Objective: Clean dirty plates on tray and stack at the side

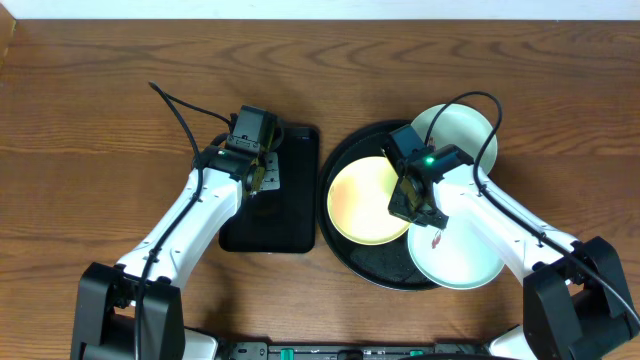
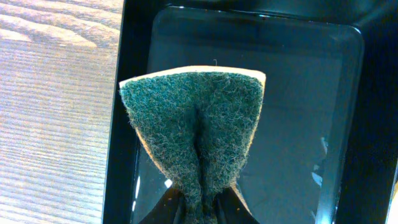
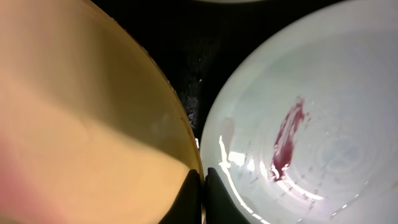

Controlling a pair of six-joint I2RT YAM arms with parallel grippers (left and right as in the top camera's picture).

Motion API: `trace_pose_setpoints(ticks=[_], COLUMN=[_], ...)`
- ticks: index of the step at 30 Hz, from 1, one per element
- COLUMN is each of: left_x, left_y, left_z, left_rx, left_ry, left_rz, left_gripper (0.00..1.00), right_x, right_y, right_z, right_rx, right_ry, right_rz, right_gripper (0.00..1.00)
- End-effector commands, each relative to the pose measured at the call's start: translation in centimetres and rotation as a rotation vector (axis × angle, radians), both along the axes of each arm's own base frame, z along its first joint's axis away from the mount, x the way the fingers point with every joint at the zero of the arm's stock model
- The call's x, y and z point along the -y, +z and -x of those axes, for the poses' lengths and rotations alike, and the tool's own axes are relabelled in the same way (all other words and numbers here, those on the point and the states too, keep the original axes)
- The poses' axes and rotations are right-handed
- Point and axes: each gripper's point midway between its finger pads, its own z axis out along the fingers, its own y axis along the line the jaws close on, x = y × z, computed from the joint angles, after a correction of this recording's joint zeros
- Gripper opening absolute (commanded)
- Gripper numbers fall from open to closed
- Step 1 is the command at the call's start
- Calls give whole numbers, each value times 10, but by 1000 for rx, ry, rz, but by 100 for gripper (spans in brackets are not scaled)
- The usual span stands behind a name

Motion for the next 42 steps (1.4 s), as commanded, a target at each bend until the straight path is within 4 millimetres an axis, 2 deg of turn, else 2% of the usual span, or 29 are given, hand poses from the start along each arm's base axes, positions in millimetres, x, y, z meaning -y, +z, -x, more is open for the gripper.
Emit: trace_pose_setpoints(ticks=[1,8,12,28,37,42], left_x=[-4,-4,-4,-4,-4,-4], left_y=[-4,-4,-4,-4,-4,-4], left_z=[2,2,2,2,2,2], left_rx=[-10,-10,-10,-10,-10,-10], left_ry=[12,12,13,12,12,12], left_rz=[-18,-18,-18,-17,-17,-17], left_gripper=[14,14,14,14,14,14], right_x=[2,24,25,46,42,17], right_y=[13,38,50,64,67,57], right_z=[-9,-18,-28,-47,-60,-53], right_rx=[19,36,73,115,166,144], right_ry=[101,153,180,396,414,433], right_rz=[8,145,168,355,359,197], right_gripper=[1,1,1,1,1,1])
